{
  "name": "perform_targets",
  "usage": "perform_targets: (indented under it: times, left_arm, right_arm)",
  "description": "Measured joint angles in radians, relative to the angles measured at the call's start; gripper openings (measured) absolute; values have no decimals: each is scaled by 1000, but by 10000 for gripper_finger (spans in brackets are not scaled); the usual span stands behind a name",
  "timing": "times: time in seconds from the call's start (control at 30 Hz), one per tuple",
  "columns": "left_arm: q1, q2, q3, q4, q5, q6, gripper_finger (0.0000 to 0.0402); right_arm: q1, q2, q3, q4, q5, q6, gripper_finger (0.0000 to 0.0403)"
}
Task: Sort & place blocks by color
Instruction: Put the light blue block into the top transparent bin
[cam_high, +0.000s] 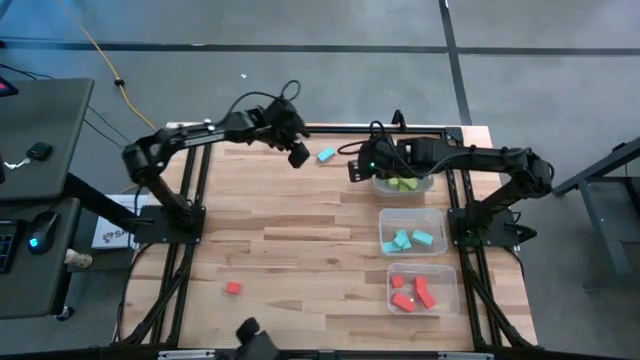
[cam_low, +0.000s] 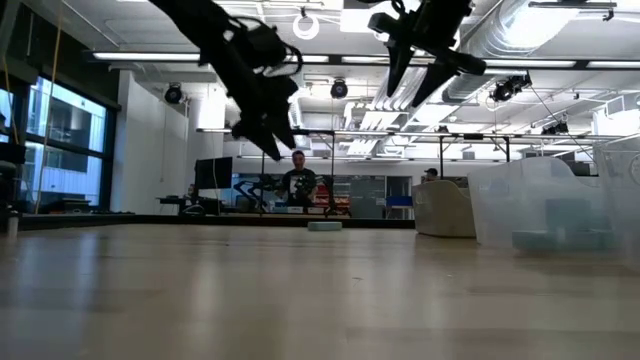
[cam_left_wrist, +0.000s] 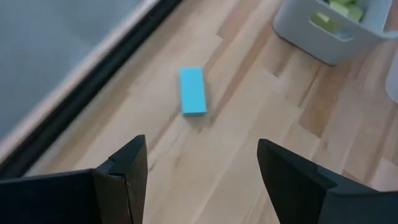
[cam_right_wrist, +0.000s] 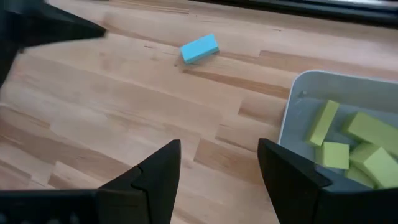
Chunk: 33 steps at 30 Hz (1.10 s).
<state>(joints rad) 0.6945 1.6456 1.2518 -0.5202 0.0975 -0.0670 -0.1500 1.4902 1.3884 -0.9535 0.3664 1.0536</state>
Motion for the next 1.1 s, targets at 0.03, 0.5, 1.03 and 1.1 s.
perform_targets:
  times: [0.03, 0.5, 1.03, 1.1]
  left_arm:
    - [0, 22, 0, 16, 14, -1, 227]
    - [0, 287, 224, -38, 52, -8, 227]
    - [2, 432, 295, -33, 52, 37, 227]
    - [3, 454, 295, -35, 53, 38, 227]
  right_arm:
    - [-4, 0, 0, 0, 0, -13, 204]
    - [-82, 0, 0, 1, -53, -136, 204]
    - [-108, 0, 0, 2, -82, -165, 204]
    - [-108, 0, 0, 2, -82, -165, 204]
